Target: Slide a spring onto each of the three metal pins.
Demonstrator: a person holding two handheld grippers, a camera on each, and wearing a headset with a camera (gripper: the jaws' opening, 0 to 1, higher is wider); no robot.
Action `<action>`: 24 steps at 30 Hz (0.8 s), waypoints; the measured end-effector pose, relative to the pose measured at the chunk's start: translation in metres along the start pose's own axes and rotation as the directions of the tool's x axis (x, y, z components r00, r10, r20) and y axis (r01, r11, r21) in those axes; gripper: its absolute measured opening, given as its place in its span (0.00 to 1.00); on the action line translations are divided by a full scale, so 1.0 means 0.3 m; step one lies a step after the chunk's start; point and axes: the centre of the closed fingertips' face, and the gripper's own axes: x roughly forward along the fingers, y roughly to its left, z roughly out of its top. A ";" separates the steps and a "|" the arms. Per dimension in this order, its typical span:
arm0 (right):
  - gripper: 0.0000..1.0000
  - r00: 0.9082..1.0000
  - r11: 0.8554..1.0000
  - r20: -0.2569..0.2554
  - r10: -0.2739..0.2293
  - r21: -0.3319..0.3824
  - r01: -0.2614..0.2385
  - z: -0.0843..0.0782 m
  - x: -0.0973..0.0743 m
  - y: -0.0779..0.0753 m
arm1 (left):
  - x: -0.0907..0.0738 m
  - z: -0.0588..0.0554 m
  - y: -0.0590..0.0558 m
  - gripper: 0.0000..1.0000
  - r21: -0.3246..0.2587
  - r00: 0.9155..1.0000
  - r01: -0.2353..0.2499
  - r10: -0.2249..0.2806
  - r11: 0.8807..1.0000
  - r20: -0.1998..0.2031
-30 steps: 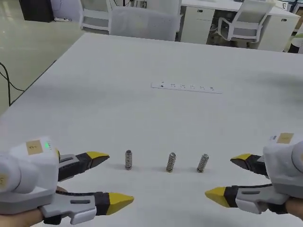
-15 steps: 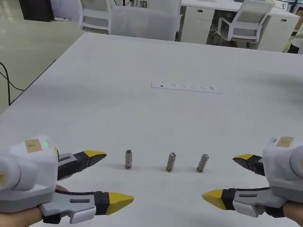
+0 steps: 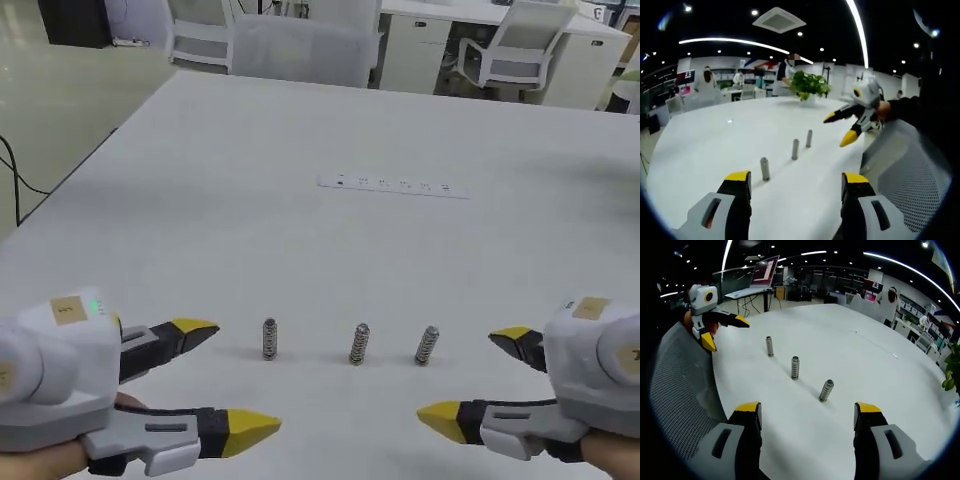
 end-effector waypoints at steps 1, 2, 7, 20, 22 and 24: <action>0.75 1.000 1.000 0.002 0.000 -0.003 0.000 0.001 -0.001 0.001 | 0.000 -0.001 0.000 0.69 0.001 1.000 0.000 0.000 1.000 -0.002; 0.75 1.000 1.000 0.003 0.000 0.000 0.000 0.001 0.000 -0.001 | 0.000 -0.002 -0.001 0.69 0.003 1.000 0.000 0.000 1.000 -0.004; 0.75 1.000 1.000 0.002 0.002 0.025 -0.003 -0.011 -0.002 -0.010 | 0.001 -0.004 -0.002 0.69 0.003 1.000 -0.001 0.001 1.000 -0.010; 0.75 1.000 1.000 -0.010 0.006 0.028 -0.006 -0.023 0.003 -0.013 | 0.003 -0.006 0.001 0.70 0.002 1.000 -0.007 0.007 1.000 -0.017; 0.75 1.000 1.000 -0.015 0.006 0.018 -0.006 -0.026 0.004 -0.011 | 0.003 -0.007 0.000 0.69 0.001 1.000 -0.006 0.007 1.000 -0.018; 0.75 1.000 1.000 -0.015 0.005 0.017 -0.005 -0.025 0.004 -0.012 | 0.004 -0.007 -0.002 0.69 -0.001 1.000 -0.005 0.005 1.000 -0.019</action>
